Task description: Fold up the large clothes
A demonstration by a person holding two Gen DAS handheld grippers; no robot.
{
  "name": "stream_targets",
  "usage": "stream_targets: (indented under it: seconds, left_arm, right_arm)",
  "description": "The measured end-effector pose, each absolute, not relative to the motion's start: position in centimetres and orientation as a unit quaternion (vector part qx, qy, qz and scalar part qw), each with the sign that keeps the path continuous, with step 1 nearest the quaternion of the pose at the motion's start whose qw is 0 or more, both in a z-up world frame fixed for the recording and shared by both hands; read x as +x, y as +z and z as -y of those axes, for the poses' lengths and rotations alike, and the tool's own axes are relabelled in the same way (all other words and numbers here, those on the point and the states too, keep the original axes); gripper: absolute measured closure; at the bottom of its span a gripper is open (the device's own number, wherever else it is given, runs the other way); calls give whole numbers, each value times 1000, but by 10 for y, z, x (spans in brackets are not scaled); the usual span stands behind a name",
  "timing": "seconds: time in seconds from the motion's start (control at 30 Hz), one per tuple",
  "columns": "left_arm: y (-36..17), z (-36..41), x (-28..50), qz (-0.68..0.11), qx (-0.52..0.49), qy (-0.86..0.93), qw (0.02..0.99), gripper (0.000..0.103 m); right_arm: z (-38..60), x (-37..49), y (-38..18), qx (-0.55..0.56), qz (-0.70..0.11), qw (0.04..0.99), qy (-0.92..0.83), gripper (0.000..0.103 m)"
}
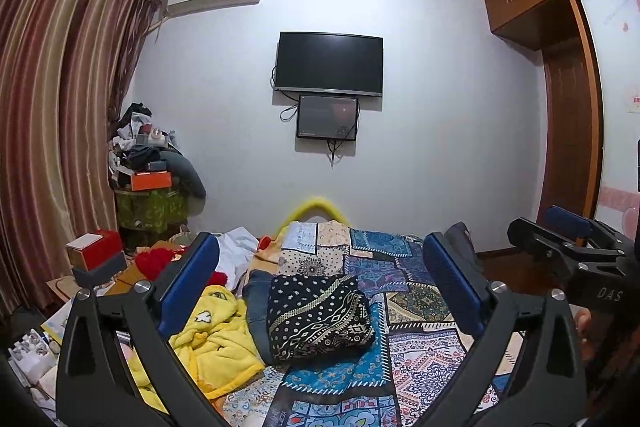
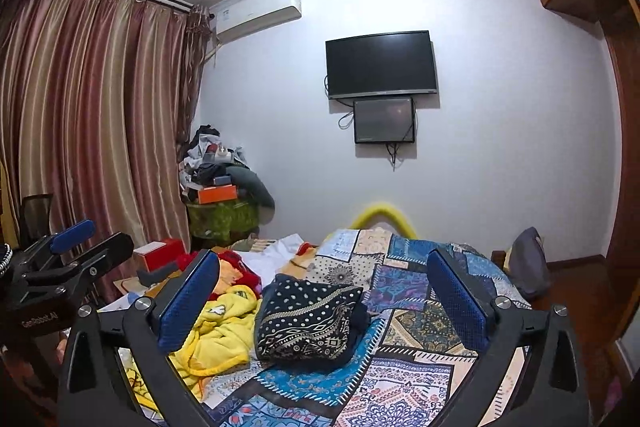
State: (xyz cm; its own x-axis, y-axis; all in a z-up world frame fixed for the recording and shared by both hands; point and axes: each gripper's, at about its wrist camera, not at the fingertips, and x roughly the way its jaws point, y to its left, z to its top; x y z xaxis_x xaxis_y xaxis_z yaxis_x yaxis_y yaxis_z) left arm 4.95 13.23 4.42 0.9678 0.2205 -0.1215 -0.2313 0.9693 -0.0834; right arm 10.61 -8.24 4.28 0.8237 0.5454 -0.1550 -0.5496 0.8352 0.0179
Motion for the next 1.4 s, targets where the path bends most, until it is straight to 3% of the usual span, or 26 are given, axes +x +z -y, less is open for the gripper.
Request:
stream_targets:
  seconds: [1.4]
  left_arm:
    - [41, -136, 65, -72, -54, 76, 993, 0]
  right_arm:
    - [72, 111, 41, -7, -84, 958, 272, 0]
